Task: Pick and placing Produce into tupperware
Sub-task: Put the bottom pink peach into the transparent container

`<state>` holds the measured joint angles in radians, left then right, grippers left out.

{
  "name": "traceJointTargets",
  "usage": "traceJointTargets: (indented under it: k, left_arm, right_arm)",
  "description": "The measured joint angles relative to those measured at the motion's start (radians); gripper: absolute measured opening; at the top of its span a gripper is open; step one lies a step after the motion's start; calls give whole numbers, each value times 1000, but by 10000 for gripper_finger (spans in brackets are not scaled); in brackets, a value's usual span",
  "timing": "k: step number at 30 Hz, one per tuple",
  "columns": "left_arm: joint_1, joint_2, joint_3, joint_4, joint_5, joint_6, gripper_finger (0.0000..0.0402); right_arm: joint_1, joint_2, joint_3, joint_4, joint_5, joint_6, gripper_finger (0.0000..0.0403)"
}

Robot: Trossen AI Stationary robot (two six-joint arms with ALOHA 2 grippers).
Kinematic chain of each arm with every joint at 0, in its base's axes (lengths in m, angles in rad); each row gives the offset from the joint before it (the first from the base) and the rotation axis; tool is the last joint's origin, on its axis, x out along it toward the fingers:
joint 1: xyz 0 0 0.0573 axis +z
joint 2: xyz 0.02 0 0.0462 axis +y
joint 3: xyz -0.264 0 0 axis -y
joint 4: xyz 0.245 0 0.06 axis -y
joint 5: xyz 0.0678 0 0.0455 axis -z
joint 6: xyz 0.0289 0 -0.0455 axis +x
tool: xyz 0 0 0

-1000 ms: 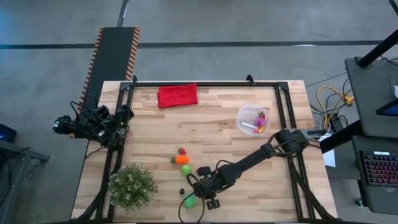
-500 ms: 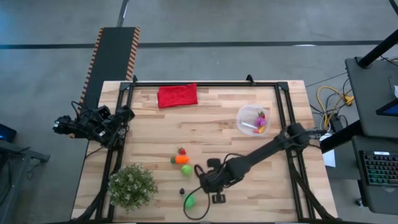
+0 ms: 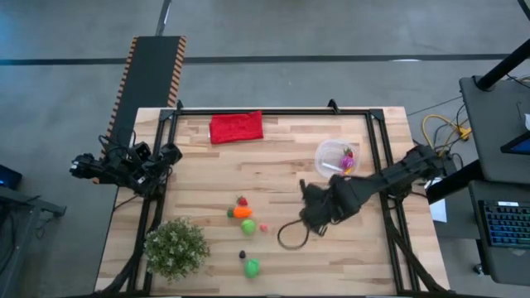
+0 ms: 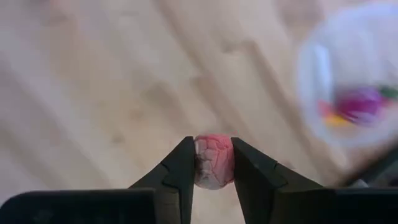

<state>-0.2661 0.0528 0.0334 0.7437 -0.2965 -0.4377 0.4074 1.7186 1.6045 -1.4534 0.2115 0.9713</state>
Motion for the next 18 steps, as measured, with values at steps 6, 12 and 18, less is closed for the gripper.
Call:
traceJointTargets:
  k: [6,12,18]
  left_arm:
    - [0,4,0,3,0,6,192]
    - [0,3,0,6,0,6,192]
    - [0,4,0,6,0,6,192]
  right_arm:
    - [-134,-80,-77,-69,57,49,100]
    - [-369,-242,-286,-37,17,-17,97]
    - [-650,-440,-556,254,-153,-108,99]
